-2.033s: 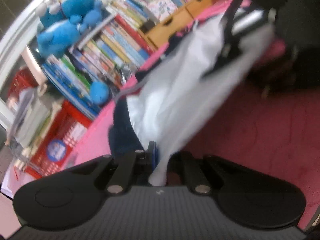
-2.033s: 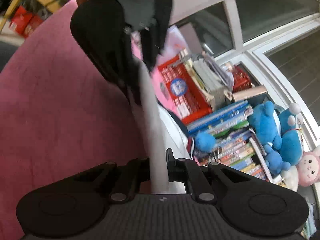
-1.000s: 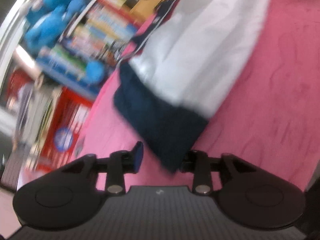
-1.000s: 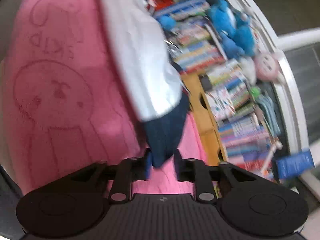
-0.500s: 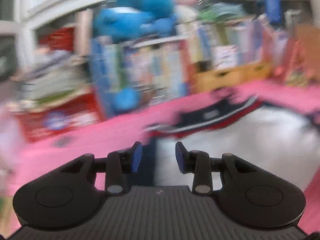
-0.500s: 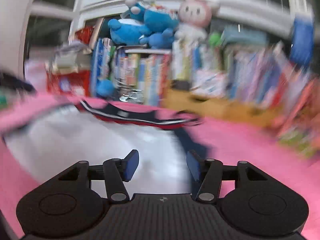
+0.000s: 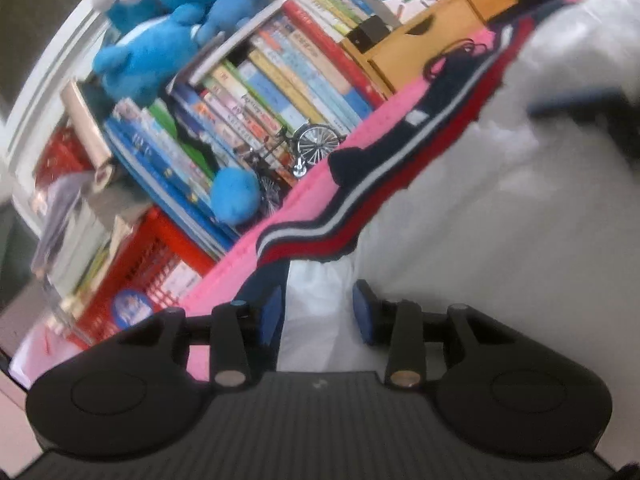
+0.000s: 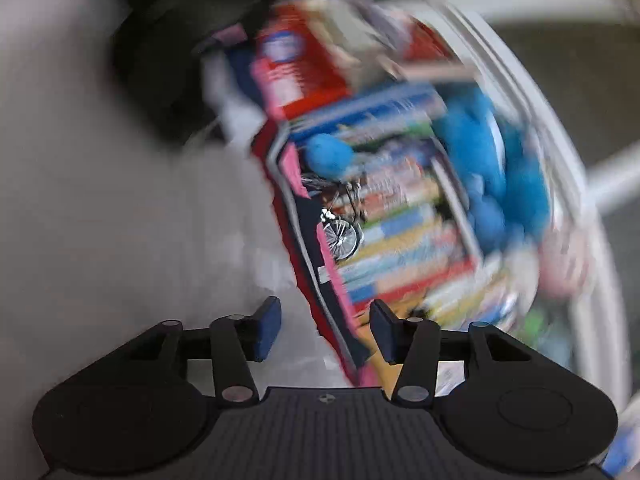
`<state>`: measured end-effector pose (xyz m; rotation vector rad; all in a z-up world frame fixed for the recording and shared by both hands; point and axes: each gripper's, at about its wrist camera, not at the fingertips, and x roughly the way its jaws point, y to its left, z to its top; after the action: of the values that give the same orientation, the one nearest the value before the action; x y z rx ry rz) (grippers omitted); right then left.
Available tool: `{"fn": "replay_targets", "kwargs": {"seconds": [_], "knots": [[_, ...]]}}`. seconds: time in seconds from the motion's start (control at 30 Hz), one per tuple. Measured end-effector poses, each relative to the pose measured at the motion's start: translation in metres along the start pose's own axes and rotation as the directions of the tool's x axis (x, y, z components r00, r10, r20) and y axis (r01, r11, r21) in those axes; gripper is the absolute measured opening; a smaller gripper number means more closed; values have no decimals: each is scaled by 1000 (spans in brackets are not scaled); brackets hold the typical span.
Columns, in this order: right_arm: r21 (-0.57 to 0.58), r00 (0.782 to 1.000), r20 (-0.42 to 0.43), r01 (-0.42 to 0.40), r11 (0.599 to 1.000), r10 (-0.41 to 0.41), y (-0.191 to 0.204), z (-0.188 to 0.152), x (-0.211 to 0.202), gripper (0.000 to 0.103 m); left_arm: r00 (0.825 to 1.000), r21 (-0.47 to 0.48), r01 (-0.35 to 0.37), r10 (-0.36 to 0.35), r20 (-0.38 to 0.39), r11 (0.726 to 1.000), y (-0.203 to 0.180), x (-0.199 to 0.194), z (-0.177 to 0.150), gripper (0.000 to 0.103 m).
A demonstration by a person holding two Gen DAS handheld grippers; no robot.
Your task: Fold clothes
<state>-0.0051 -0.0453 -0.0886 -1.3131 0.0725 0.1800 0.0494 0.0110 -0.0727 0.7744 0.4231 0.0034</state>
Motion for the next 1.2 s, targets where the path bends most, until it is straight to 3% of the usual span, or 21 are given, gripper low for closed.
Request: {"fn": "replay_targets", "kwargs": {"seconds": [0.03,0.1,0.13,0.23,0.37,0.47,0.57,0.63,0.67,0.7,0.73,0.8,0.83,0.93,1.0,1.03,1.2], "knots": [[-49,1000,-10,9,999,-10,3,-11,6,39,1000,5,3,-3,4,1000,1,1,0,38],[-13,997,-76,-34,999,33,-4,-35,17,27,1000,-9,20,-20,3,1000,5,4,-1,38],[49,991,-120,-58,997,64,-14,-52,24,26,1000,-15,28,-28,3,1000,7,5,-1,38],[224,984,-141,-79,971,112,-36,-86,24,27,999,-24,47,-47,7,999,9,5,-2,38],[357,967,-220,-43,933,129,-51,-116,20,34,997,-46,75,-75,10,996,15,6,-4,38],[452,939,-315,25,892,134,-63,-147,21,50,995,-87,97,-97,1,992,23,8,-5,38],[534,902,-406,102,839,149,-75,-177,21,65,995,-82,95,-95,0,992,22,8,-5,38],[581,871,-462,157,799,165,-83,-198,22,65,996,-75,92,-92,1,993,21,8,-5,38],[564,845,-512,195,803,155,-85,-206,23,61,996,-71,90,-90,2,993,20,7,-5,38],[488,798,-591,241,839,115,-84,-211,24,56,996,-68,89,-89,2,994,20,7,-5,38],[435,770,-633,273,858,75,-85,-213,23,56,996,-64,87,-87,3,994,19,7,-5,38],[439,794,-607,297,848,36,-93,-202,16,56,996,-56,84,-84,3,995,18,6,-5,37],[501,830,-555,278,820,59,-99,-187,15,57,997,-53,83,-83,4,995,18,6,-5,35],[668,917,-384,196,718,107,-117,-142,12,62,996,-55,86,-86,3,995,18,6,-5,34],[787,948,-244,72,613,202,-124,-111,23,65,995,-72,97,-97,1,993,20,7,-5,34],[819,949,-205,32,573,240,-124,-104,31,65,995,-83,104,-105,0,991,22,7,-5,34],[817,909,-298,86,570,290,-108,-134,66,65,991,-134,131,-133,-7,982,29,9,-6,35]]}}
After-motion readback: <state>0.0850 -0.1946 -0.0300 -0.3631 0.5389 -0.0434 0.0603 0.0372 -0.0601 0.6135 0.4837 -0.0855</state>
